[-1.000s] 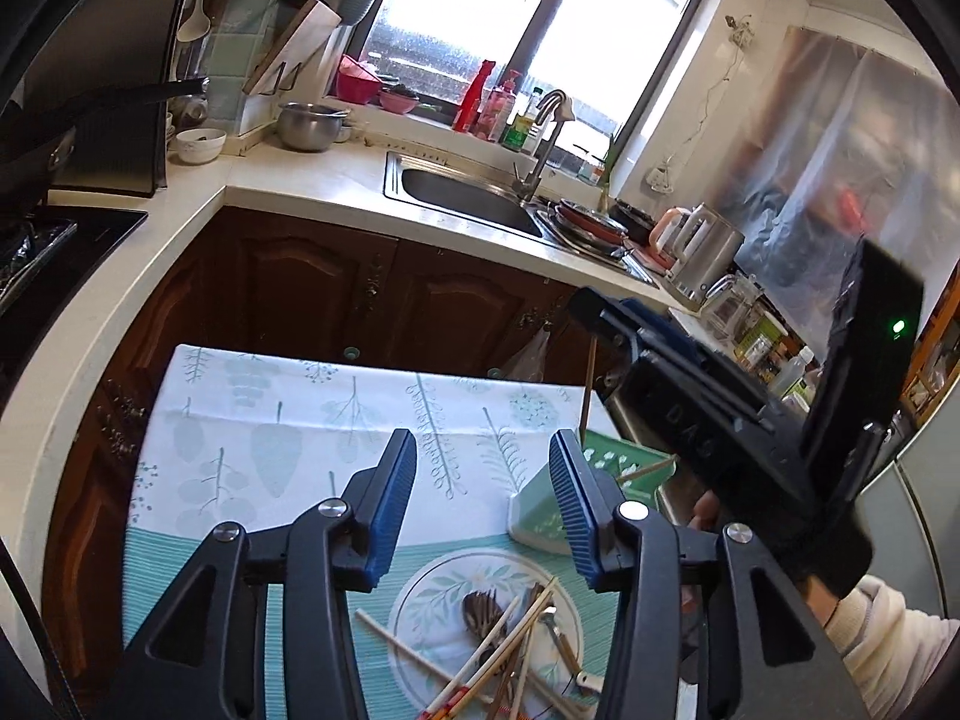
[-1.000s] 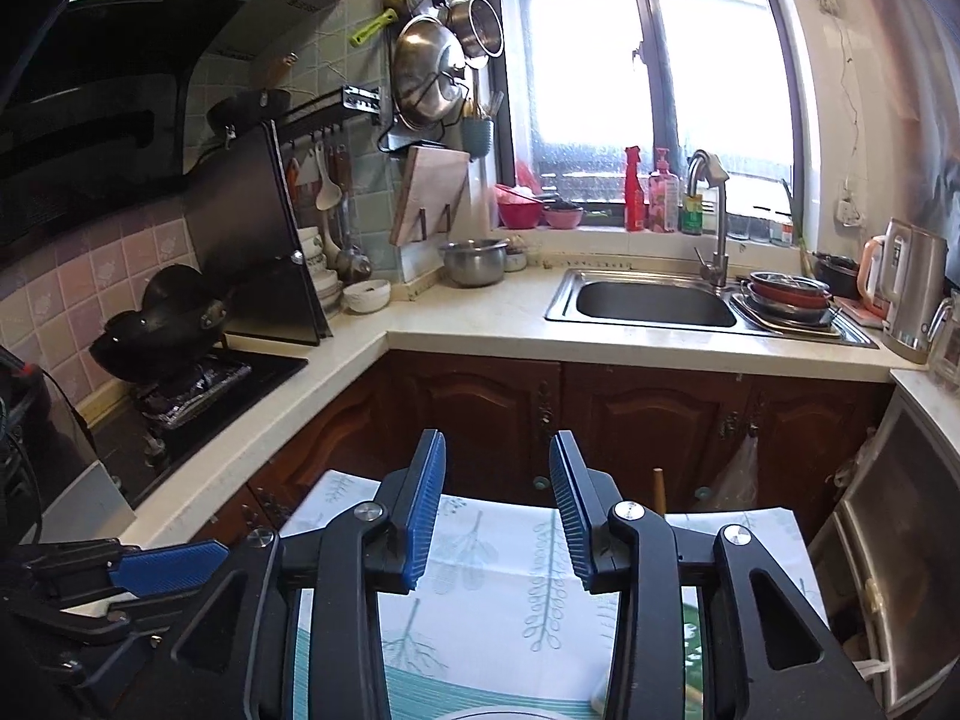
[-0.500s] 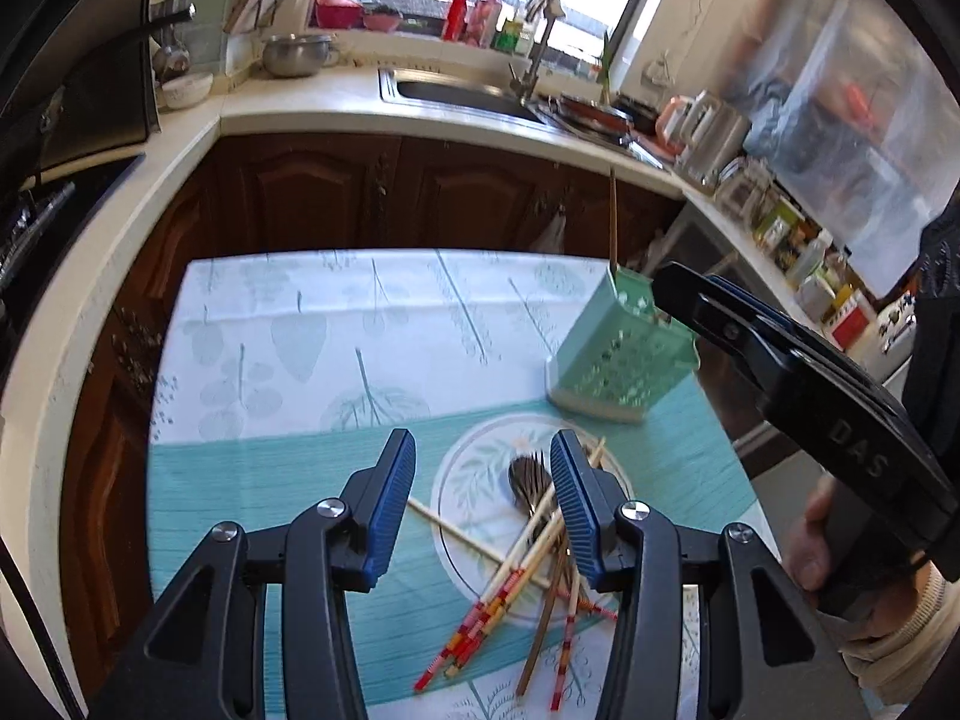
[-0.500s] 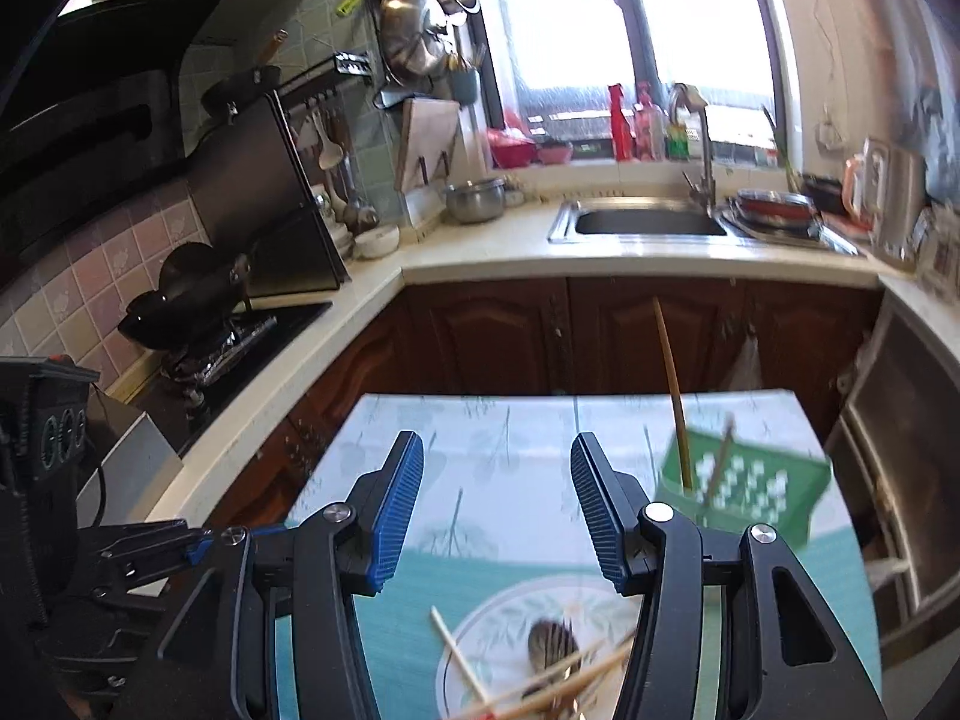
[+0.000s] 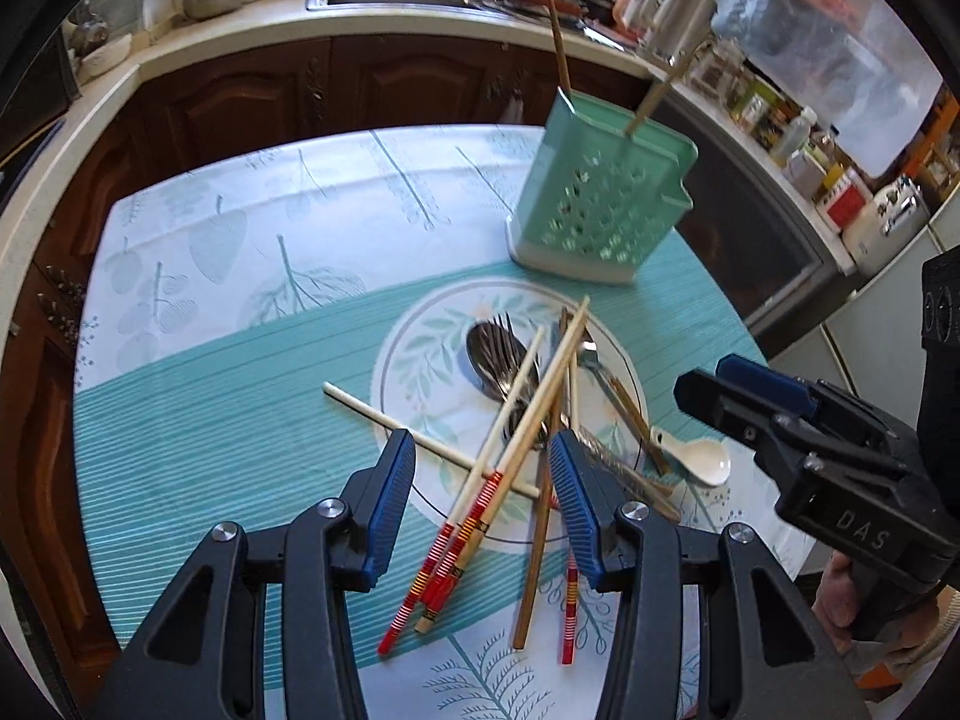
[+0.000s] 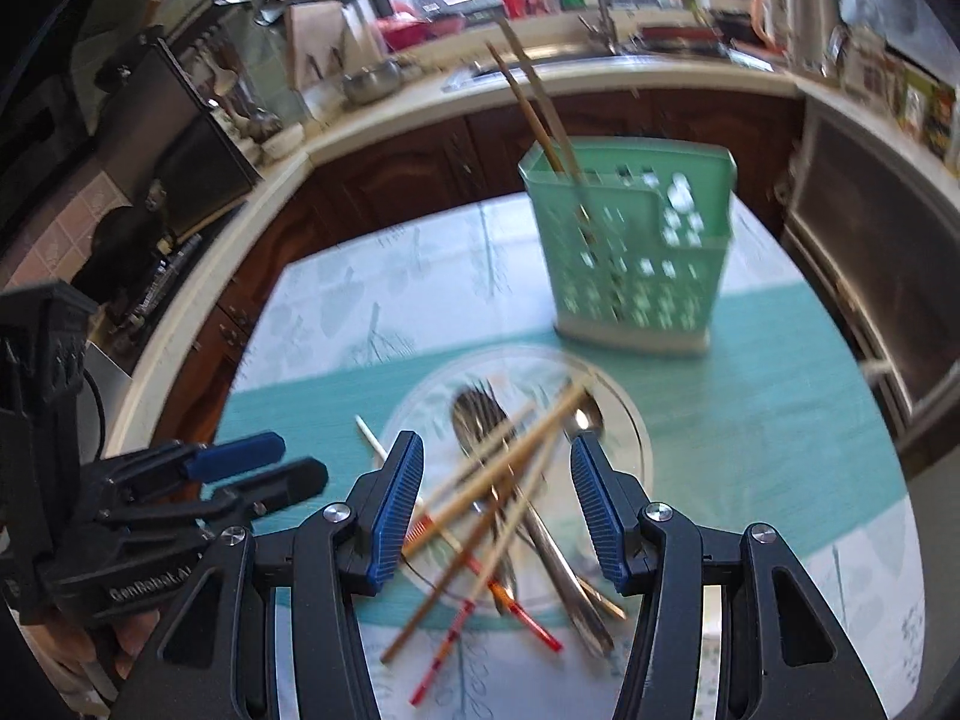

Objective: Organize utensils
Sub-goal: 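Move both open tools back down to the chopsticks on the plate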

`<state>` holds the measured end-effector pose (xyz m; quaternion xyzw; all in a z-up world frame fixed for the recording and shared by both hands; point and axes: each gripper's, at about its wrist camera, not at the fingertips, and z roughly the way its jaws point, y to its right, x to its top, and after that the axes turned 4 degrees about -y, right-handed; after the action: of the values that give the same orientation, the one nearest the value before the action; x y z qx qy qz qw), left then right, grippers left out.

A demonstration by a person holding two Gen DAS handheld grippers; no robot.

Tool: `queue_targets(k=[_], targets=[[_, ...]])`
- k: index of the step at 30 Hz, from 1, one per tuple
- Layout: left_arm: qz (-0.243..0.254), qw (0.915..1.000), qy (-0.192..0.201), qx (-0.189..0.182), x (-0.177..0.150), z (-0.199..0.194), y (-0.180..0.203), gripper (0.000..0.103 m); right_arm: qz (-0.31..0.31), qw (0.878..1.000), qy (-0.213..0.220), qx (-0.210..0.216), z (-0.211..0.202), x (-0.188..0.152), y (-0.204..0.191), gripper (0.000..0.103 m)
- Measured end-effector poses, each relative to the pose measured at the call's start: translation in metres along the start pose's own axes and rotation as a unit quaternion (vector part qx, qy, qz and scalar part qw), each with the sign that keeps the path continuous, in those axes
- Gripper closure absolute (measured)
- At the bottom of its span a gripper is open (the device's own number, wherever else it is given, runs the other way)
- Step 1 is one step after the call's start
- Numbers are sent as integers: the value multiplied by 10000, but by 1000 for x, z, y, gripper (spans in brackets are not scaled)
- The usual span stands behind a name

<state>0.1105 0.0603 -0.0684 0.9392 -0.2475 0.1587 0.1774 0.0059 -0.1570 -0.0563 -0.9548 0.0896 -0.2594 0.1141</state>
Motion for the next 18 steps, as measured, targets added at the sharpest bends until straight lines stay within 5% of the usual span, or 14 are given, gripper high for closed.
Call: queue_targets(k=[8,12,18], targets=[[235,9974,-600,-311,6,40,9,58,545,9971,-514,152,29,-15,36,51],[425,9934,-982,-423,19,62,10,74,691,9954,-618,256,37,-19,45,51],[761,9873,-1384,-167,31,90,8,83,837,9935,-681,356,49,-21,56,51]])
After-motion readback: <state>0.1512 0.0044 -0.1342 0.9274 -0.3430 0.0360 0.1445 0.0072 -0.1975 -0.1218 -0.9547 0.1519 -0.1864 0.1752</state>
